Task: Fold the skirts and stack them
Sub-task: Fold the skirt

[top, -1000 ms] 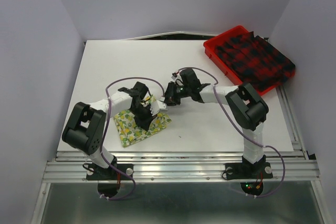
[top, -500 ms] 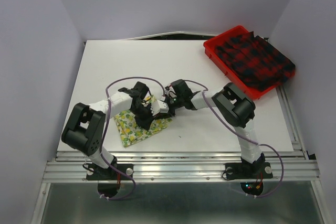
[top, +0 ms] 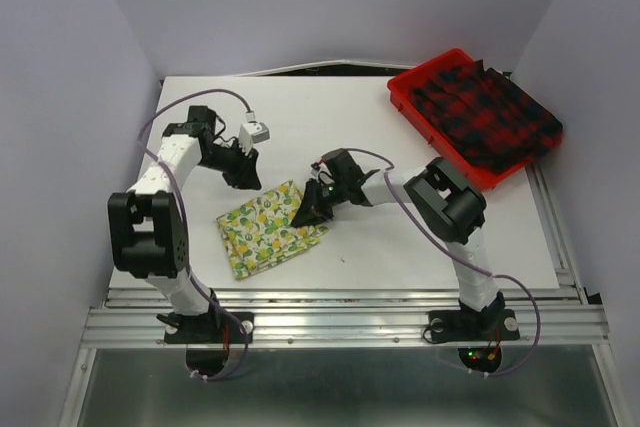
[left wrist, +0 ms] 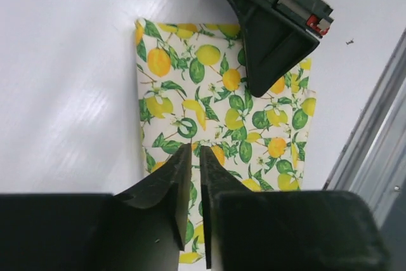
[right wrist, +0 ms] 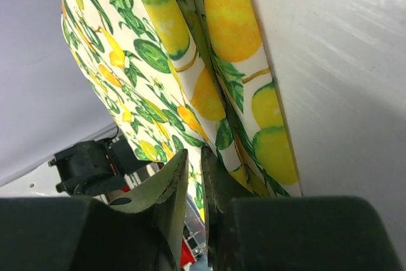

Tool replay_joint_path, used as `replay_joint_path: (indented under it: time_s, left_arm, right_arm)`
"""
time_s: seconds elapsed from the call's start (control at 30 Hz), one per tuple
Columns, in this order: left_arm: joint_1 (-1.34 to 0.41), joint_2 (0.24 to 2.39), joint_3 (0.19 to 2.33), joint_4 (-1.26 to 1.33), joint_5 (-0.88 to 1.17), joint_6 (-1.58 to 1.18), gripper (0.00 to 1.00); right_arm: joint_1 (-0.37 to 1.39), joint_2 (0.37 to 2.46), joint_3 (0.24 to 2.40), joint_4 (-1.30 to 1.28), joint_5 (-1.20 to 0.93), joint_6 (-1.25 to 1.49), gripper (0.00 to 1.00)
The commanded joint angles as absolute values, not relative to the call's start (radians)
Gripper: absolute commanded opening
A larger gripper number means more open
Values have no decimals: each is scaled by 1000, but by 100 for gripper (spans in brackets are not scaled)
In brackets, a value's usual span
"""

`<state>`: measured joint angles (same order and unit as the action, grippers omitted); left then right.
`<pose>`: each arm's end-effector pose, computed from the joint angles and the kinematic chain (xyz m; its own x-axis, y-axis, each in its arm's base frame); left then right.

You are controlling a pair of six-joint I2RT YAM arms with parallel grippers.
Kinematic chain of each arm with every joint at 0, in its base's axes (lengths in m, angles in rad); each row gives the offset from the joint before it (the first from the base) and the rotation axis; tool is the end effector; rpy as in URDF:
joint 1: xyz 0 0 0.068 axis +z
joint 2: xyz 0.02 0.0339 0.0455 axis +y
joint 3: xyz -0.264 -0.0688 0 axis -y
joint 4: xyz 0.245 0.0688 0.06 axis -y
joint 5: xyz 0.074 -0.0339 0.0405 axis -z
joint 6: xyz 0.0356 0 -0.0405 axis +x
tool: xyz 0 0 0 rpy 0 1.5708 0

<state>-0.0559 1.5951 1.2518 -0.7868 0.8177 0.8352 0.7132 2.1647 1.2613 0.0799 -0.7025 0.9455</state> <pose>0.3173 -0.0438 0.2625 -0.3473 0.5273 -0.7755 0.9037 0.4091 -0.1265 0.3141 0.3022 0.1028 -0.9989 -0.0459 -0.0136 -0.0369 0.5588 0.8285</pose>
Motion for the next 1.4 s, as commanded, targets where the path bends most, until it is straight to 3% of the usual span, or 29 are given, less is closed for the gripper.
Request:
replay_joint_path:
  time_s: [0.0, 0.07, 0.2, 0.4, 0.63, 0.8, 0.9, 1.13, 1.3, 1.37]
  left_arm:
    - [14, 1779, 1247, -914, 937, 914, 19]
    - [64, 1878, 1252, -931, 960, 948, 11]
    - [115, 1992, 1243, -904, 973, 957, 6]
    - [178, 2034, 1209, -662, 853, 763, 1]
    - [189, 1818, 1120, -601, 738, 819, 24]
    - [190, 1672, 1089, -575, 649, 848, 26]
    - [192, 1643, 1077, -574, 600, 883, 26]
    - [192, 1632, 1012, -497, 405, 942, 21]
    - [161, 1619, 956, -525, 379, 1057, 16]
    - [140, 1597, 922, -525, 382, 1092, 17]
  right_arm:
    - [713, 2210, 1253, -54, -554, 868, 21]
    - [713, 2206, 1256, -60, -548, 862, 22]
    - [713, 2200, 1264, -74, -546, 850, 21]
    - [713, 2194, 1289, -124, -520, 792, 22]
    - [693, 2223, 1396, -233, -433, 636, 22]
    - [670, 2304, 1590, -345, -388, 442, 21]
    - [670, 2387, 1837, -435, -364, 242, 22]
    - [670, 2516, 2120, -448, -318, 106, 22]
    - [661, 2418, 2163, -423, -344, 112, 39]
    - [647, 2352, 2123, -419, -359, 150, 53]
